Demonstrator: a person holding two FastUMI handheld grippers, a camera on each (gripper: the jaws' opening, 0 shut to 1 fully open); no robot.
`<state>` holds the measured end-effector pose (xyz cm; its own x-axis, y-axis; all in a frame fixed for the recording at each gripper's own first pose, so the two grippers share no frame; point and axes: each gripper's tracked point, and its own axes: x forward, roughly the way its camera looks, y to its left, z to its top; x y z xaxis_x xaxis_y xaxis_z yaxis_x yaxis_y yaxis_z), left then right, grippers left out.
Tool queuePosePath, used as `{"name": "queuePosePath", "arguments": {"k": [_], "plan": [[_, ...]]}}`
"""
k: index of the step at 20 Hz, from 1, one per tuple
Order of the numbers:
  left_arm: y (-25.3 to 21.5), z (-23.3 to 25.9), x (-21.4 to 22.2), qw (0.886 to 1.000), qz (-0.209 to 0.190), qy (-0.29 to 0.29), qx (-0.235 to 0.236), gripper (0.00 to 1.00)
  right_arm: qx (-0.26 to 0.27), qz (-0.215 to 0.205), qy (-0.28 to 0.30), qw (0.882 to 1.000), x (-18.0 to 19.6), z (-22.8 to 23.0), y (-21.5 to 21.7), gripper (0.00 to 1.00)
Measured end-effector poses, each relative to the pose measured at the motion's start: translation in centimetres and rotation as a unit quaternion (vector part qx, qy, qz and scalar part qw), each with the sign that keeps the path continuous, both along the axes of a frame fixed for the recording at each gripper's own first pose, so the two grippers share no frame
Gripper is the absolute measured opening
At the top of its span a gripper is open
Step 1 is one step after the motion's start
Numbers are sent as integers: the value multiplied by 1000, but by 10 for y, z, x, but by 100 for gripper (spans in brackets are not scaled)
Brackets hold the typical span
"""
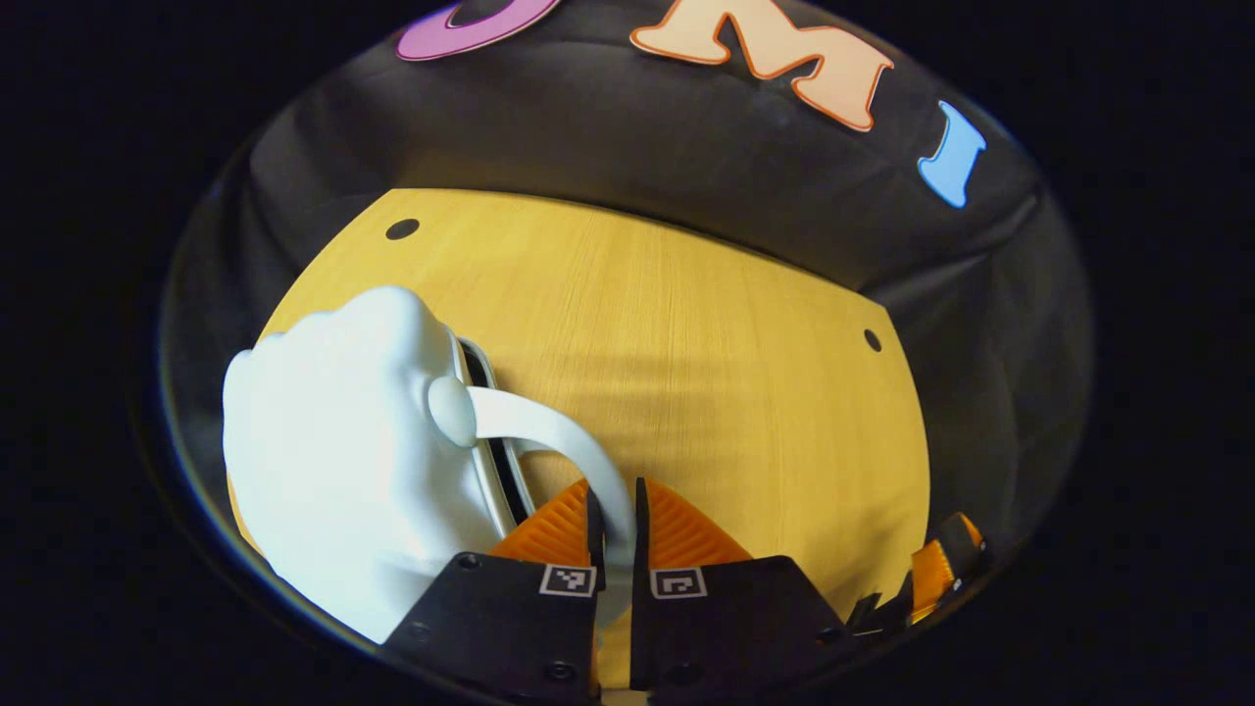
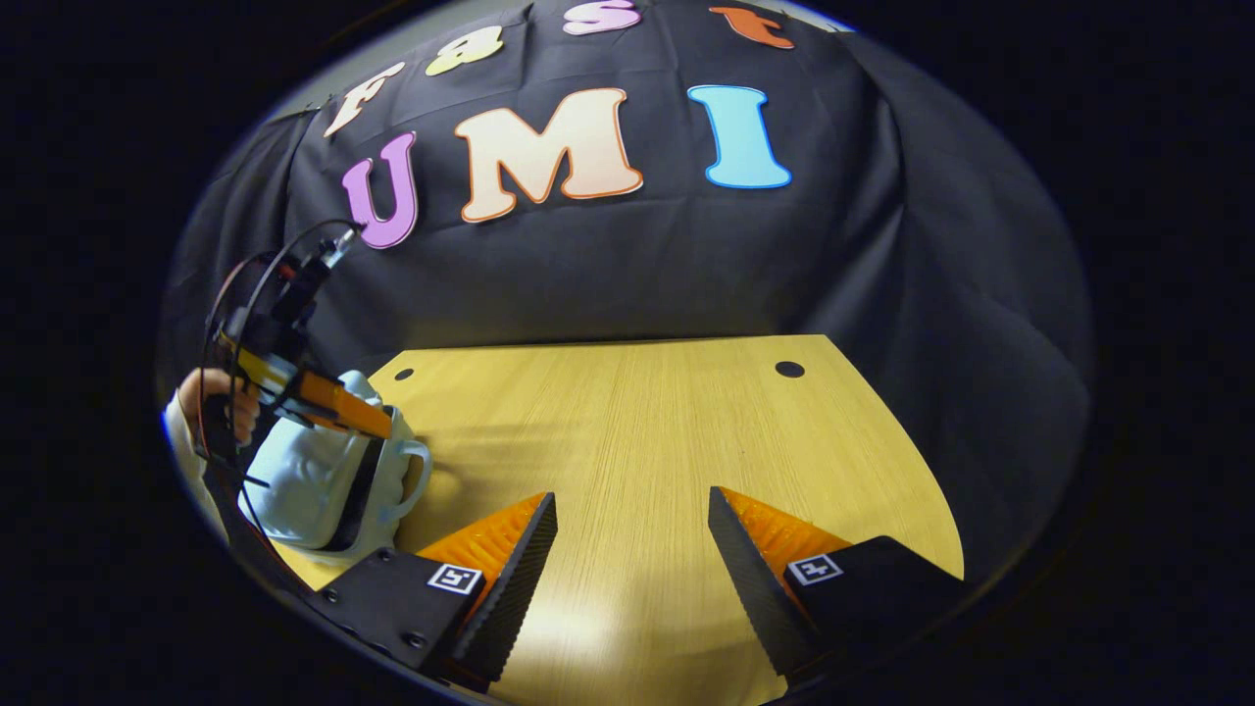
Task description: First open the suitcase, pack the skin care products into it, and then close the suitcase.
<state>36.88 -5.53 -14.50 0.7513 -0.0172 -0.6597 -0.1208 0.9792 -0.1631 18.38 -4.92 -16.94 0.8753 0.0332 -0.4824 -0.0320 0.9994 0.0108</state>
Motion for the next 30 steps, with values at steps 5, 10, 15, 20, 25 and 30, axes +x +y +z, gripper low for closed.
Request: {"name": "queuePosePath", "arguments": {"k": [5,10,15,20,25,30], "plan": [[3,-26,5,999,12,32,10,11,4,-9,-11,1000,-10,7,-18,97],[-10,-19,-14,999,-12,34,36,63,3,-16,-27,999,-20,19,-36,97],[-27,-27,-46,994,-23,55,88,94,9,-15,-48,999,-25,32,-41,97],[-52,-9,-89,991,-52,40,120,88,17,-9,-70,997,-31,46,-40,97],[-76,16,-120,988,-78,0,135,89,28,-10,-85,996,-30,55,-39,97],[-87,23,-134,985,-94,-6,146,90,35,-8,-95,995,-27,62,-36,97]]}}
